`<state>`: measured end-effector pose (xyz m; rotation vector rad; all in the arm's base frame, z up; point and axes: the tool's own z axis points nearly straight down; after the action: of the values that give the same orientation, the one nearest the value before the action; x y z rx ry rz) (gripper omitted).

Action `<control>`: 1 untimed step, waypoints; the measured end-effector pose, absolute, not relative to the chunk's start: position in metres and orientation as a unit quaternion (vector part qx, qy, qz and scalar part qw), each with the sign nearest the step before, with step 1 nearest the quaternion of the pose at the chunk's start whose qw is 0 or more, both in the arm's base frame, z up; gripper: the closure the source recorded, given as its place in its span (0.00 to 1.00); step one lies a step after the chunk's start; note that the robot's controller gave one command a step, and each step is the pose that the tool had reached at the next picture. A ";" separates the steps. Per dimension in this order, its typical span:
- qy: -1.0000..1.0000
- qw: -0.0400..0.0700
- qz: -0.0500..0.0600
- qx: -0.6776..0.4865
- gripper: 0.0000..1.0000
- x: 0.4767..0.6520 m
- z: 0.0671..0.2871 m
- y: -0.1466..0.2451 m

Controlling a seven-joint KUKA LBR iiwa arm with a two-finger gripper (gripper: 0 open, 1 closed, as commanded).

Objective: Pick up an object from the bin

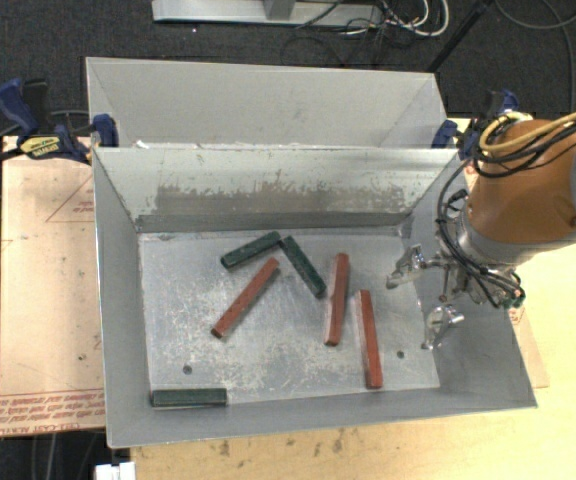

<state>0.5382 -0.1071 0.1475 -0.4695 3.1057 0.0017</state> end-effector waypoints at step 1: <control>0.979 0.003 -0.001 -0.202 0.00 0.543 0.099 -0.104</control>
Offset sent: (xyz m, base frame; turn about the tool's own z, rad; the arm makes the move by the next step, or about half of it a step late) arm 0.0240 0.0488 -0.0771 -0.1867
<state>0.5429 -0.1036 0.0989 -0.6330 3.0703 -0.0020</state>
